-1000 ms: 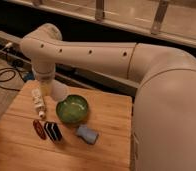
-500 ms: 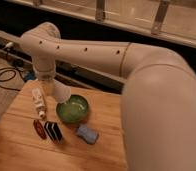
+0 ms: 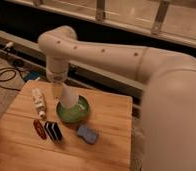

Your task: Place the ceramic cup over the eraser

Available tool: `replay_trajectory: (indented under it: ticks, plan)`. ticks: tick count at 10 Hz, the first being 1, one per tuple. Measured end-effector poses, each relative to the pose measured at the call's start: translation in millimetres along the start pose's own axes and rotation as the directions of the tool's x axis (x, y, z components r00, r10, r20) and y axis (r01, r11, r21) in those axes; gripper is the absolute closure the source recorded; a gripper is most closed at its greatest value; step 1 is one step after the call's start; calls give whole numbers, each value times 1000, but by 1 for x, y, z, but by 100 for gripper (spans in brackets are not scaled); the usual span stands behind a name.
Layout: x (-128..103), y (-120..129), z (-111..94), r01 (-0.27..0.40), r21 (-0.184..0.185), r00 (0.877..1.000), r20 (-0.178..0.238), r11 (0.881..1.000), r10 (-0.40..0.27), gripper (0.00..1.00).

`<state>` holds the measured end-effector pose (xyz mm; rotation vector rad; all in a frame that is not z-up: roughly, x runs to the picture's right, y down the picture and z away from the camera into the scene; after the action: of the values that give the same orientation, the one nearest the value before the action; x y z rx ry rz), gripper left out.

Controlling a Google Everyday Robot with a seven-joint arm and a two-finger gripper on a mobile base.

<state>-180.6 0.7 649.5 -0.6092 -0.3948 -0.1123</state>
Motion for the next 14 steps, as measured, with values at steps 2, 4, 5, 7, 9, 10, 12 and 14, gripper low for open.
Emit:
replay_trajectory:
  ticks: [2,4,5,7,9,10,12,14]
  plan:
    - [6,7,-13,-15,59,986,165,998,6,100]
    - [2,16,-19,-23,76,960,282,997,0,100]
    - [-2,19,-19,-15,74,961,278,997,-6,100]
    - [-15,25,-18,-1,70,971,238,998,-16,100]
    - [-11,25,-19,-6,71,972,235,997,-11,100]
    - [-12,25,-19,-5,70,972,235,998,-11,100]
    - [-13,27,-18,-10,63,972,235,998,-5,100]
    - [-19,38,-14,-22,50,973,233,999,10,100]
